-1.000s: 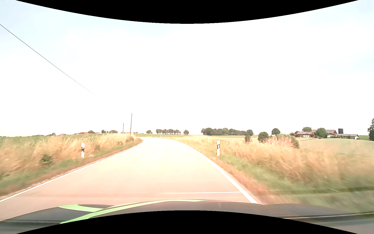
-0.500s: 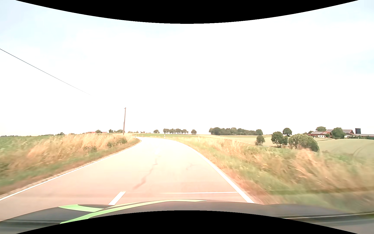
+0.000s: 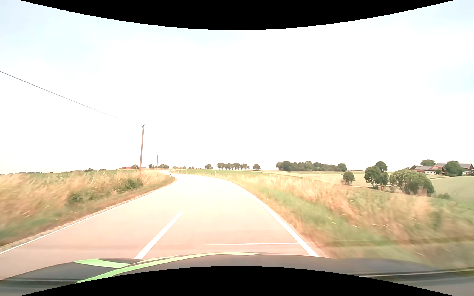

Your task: Follow the waypoints while adhering to traffic rules and regulations

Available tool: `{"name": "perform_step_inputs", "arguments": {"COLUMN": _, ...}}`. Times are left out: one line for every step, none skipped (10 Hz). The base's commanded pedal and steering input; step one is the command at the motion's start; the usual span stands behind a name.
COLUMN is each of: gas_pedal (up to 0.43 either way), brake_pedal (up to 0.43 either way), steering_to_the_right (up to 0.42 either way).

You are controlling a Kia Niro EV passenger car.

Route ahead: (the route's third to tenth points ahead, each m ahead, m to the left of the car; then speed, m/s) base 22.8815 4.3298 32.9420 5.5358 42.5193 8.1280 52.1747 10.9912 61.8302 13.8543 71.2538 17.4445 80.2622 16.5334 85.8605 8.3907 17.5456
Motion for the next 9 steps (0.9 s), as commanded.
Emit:
{"name": "perform_step_inputs", "arguments": {"gas_pedal": 0.0, "brake_pedal": 0.134, "steering_to_the_right": -0.029}}
{"name": "perform_step_inputs", "arguments": {"gas_pedal": 0.0, "brake_pedal": 0.14, "steering_to_the_right": -0.029}}
{"name": "perform_step_inputs", "arguments": {"gas_pedal": 0.0, "brake_pedal": 0.146, "steering_to_the_right": -0.03}}
{"name": "perform_step_inputs", "arguments": {"gas_pedal": 0.0, "brake_pedal": 0.152, "steering_to_the_right": -0.031}}
{"name": "perform_step_inputs", "arguments": {"gas_pedal": 0.0, "brake_pedal": 0.152, "steering_to_the_right": -0.032}}
{"name": "perform_step_inputs", "arguments": {"gas_pedal": 0.0, "brake_pedal": 0.159, "steering_to_the_right": -0.032}}
{"name": "perform_step_inputs", "arguments": {"gas_pedal": 0.0, "brake_pedal": 0.159, "steering_to_the_right": -0.033}}
{"name": "perform_step_inputs", "arguments": {"gas_pedal": 0.0, "brake_pedal": 0.159, "steering_to_the_right": -0.034}}
{"name": "perform_step_inputs", "arguments": {"gas_pedal": 0.0, "brake_pedal": 0.159, "steering_to_the_right": -0.034}}
